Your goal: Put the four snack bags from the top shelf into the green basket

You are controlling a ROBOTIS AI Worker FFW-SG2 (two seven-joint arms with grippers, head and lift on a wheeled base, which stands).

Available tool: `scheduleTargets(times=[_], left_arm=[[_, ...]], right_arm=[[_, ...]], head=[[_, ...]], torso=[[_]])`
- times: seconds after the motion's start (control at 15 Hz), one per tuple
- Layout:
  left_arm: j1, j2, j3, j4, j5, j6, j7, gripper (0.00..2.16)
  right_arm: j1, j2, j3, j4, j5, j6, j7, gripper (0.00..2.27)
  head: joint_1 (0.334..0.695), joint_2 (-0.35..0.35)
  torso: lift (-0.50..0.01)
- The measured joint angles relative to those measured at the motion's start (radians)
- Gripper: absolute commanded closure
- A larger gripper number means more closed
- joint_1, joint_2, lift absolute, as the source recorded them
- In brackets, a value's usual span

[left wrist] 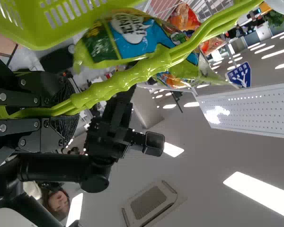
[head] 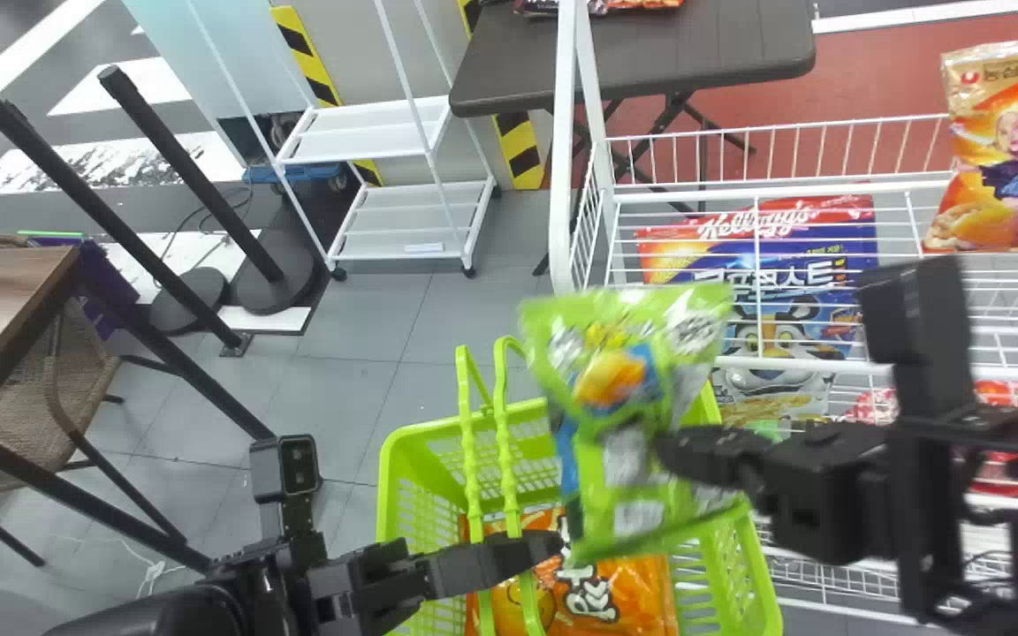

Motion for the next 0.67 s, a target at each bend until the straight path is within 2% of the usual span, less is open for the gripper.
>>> scheduleTargets(times=[0.27,0.33,0.4,0.47,0.67], left_arm=[[-0.001,0.0,-0.004,-0.005,0.0,0.0,0.0,2.15],[-0.001,0.0,-0.005,-0.006,0.0,0.0,0.0,2.15],[-0.001,0.0,-0.005,-0.007,0.0,0.0,0.0,2.15],[-0.001,0.0,-0.005,-0.007,0.0,0.001,0.0,2.15],[-0.001,0.004,-0.004,-0.008,0.0,0.003,0.0,2.15]], right_arm=[[-0.068,0.006,0.108,0.112,-0.005,0.088,-0.029,2.25],[-0.087,0.007,0.135,0.145,-0.006,0.101,-0.041,1.74],[-0.112,0.009,0.16,0.175,-0.004,0.128,-0.052,0.62],[-0.134,0.009,0.174,0.196,-0.002,0.161,-0.056,0.0],[-0.167,0.007,0.136,0.22,-0.032,0.199,-0.047,0.05]], head=[[0.695,0.35],[0.695,0.35],[0.695,0.35],[0.695,0.35],[0.695,0.35]], torso=[[0.0],[0.0],[0.0],[0.0],[0.0]])
